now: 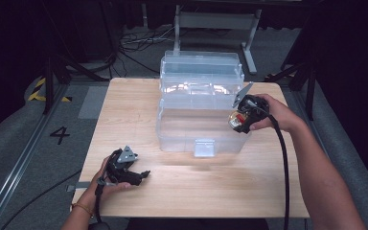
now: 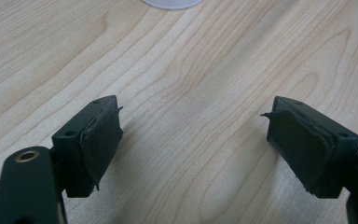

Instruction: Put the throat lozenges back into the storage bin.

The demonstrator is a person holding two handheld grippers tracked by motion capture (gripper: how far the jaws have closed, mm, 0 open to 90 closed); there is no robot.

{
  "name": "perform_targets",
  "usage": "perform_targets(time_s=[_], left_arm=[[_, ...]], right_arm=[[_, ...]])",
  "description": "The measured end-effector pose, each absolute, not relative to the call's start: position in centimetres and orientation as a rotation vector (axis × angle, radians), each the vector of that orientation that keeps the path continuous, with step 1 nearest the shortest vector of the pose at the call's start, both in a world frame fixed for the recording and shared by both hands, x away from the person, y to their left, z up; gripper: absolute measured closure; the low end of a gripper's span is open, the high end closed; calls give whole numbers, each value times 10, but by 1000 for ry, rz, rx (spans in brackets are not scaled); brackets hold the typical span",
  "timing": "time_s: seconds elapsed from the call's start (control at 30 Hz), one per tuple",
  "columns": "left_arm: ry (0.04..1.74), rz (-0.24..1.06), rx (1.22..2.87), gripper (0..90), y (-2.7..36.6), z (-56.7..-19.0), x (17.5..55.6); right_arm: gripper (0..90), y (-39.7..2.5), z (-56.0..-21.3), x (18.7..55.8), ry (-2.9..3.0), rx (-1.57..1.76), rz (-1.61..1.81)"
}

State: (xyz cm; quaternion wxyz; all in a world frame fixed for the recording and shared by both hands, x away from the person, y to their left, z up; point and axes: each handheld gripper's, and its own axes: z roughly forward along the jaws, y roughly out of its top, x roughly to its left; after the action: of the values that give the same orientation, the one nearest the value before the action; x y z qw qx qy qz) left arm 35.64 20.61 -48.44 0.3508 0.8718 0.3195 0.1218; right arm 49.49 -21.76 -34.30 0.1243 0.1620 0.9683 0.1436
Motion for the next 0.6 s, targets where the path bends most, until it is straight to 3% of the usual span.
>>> perform_targets(time_s=[0.6], left_arm=[[828,316,2257,180,206,-484,356]], right_arm=[[202,-213,-363,507,2902,413,387]])
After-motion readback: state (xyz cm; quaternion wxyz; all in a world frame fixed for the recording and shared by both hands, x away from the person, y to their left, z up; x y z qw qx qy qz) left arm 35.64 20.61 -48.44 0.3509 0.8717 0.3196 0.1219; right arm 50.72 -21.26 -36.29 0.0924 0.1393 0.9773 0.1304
